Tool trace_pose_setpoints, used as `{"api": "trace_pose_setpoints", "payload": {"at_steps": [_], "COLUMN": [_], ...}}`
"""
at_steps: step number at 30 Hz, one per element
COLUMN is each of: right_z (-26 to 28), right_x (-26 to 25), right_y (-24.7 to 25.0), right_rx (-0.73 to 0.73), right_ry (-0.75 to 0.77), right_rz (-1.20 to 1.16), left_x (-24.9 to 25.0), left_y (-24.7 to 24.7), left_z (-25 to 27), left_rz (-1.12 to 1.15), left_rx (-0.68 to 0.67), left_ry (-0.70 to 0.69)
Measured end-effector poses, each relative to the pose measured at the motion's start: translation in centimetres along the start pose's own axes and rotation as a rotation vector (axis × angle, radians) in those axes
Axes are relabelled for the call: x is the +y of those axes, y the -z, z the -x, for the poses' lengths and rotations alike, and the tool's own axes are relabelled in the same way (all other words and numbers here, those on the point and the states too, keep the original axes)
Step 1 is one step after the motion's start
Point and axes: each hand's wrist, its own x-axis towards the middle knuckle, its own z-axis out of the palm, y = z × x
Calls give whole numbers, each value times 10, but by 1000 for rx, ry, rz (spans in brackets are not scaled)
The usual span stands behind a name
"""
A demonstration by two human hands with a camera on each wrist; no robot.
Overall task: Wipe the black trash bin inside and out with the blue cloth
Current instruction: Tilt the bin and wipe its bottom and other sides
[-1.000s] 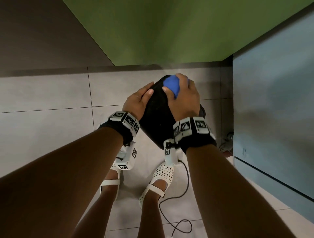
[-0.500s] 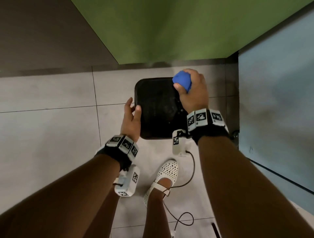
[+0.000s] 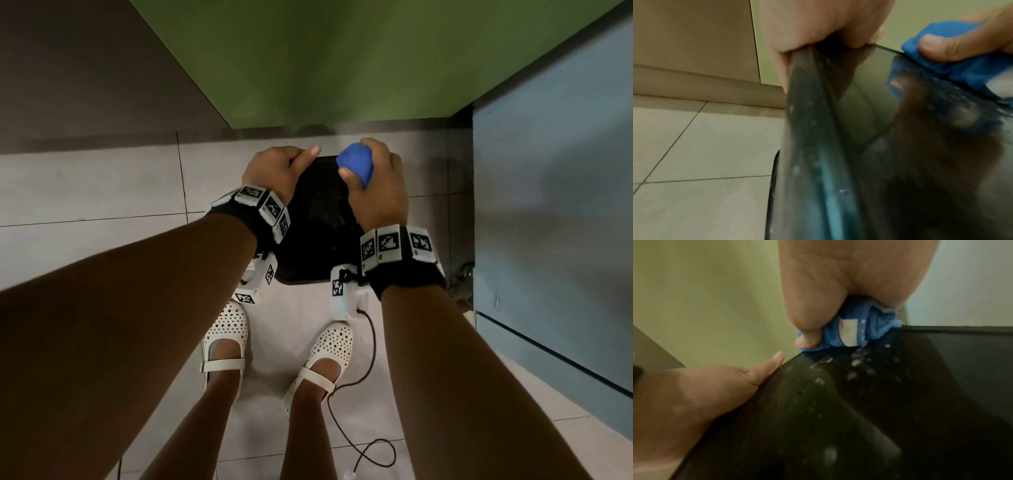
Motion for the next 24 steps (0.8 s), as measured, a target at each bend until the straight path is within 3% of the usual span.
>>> {"api": "trace_pose_setpoints", "payload": {"at_steps": [6, 10, 14, 17, 20, 22, 24], "right_z": [61, 63, 27, -5, -31, -41, -44], "right_x": [23, 27, 32, 24, 9, 4, 4], "right_y": [-11, -8, 19, 31, 38, 39, 39], "right_rx": [228, 197, -4, -200, -390, -484, -523], "right_ry": [-236, -223, -62, 82, 137, 142, 139], "right_rz": [-86, -53, 30, 90, 157, 162, 161], "left_x": [1, -1, -12, -17, -16, -10, 1], "left_y": [0, -2, -7, -18, -28, -24, -20], "left_z": [-1, 6, 33, 65, 86, 76, 53], "left_rz": [45, 50, 11, 24, 62, 99, 191], "left_rx": [26, 30, 65, 93, 35, 19, 7], "left_ry": [17, 32, 43, 180, 314, 295, 165]}}
